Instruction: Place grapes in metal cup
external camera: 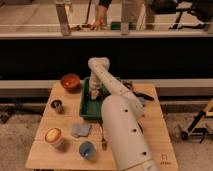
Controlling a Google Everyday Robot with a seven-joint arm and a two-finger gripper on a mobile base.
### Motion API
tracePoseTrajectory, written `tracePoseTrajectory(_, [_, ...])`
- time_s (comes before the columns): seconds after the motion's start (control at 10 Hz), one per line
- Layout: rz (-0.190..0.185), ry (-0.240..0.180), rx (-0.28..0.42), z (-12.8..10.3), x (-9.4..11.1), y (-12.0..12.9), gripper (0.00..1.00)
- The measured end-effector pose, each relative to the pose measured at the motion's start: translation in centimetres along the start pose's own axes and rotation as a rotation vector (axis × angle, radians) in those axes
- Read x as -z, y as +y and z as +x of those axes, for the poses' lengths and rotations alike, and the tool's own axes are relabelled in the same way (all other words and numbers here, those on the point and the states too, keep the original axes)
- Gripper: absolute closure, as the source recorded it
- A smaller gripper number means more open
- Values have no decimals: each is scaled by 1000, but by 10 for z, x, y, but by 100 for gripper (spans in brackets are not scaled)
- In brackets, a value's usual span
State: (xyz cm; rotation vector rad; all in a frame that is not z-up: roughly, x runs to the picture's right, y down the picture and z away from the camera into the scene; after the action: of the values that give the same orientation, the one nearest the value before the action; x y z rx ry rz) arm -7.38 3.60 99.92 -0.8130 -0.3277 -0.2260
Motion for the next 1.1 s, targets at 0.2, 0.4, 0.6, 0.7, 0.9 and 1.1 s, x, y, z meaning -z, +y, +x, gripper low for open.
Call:
tracePoseTrajectory(0.2, [1, 0, -1, 1, 0, 0, 100])
tracePoseTrajectory(0.4, [3, 0, -2, 2, 1, 0, 100])
tracePoseTrajectory(0.6, [65, -28, -3, 10, 22, 6, 100])
tracePoseTrajectory(0.7, [120, -59, 6, 11, 36, 10, 100])
tracePoseTrajectory(0.9, [259, -126, 17, 24, 82, 24, 100])
tracePoseTrajectory(1.1, [375, -207, 42, 23, 129, 37, 100])
